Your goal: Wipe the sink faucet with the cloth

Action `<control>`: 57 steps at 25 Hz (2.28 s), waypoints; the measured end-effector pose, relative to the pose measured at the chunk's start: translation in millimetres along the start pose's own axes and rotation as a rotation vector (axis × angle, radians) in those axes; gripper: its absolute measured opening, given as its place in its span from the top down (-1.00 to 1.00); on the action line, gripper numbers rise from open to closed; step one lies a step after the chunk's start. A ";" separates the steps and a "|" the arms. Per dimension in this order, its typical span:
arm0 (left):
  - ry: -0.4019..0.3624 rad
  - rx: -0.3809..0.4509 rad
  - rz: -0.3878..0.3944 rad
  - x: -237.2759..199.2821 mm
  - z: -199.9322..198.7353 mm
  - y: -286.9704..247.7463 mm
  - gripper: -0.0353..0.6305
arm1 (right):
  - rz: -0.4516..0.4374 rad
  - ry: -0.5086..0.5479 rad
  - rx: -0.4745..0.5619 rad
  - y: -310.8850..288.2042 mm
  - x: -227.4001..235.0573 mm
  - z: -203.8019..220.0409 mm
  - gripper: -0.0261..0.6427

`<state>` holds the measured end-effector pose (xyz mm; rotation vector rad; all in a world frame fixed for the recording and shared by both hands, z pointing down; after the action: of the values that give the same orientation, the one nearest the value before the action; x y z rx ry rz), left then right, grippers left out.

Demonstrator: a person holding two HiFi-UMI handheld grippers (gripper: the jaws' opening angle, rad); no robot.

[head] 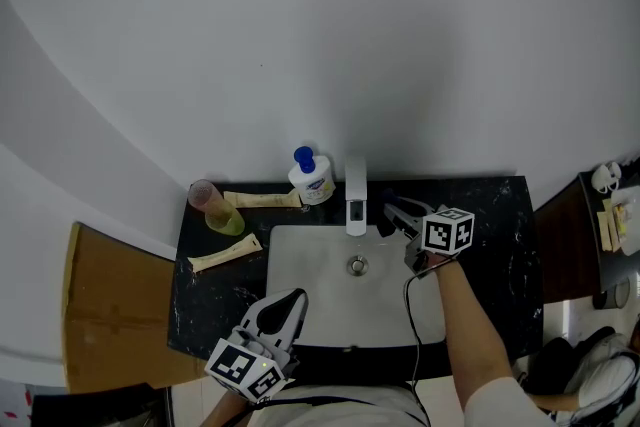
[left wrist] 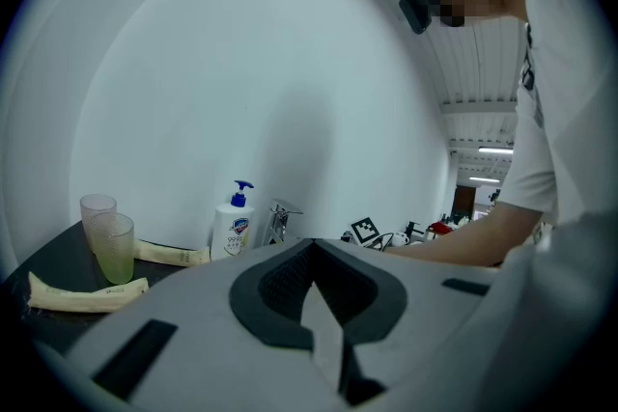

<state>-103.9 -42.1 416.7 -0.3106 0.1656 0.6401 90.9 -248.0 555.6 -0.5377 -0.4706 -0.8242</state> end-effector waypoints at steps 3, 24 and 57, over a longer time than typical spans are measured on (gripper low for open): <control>0.002 0.005 0.012 0.1 4.2 0.0 0.89 | -0.089 0.058 -0.103 -18.5 -27.2 16.9 0.61; 0.002 0.019 -0.007 1.4 -3.8 7.4 0.89 | -0.030 0.110 -0.121 -37.7 -38.8 27.8 0.61; -0.008 0.041 -0.045 -1.0 -1.8 34.7 0.89 | 0.311 0.229 -0.027 -2.2 4.5 9.6 0.61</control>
<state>-125.9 -16.9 407.1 -0.2720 0.1633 0.5922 90.1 -245.8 566.2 -0.5187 -0.1595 -0.5843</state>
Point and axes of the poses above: the fingertips, and each gripper's own axes: y backward along the fingers, x to its right, z out of its underside, the point moved 3 cm from there along y, backward along the fingers, and after that the axes turned 2 degrees about -x, right-handed, at the moved point
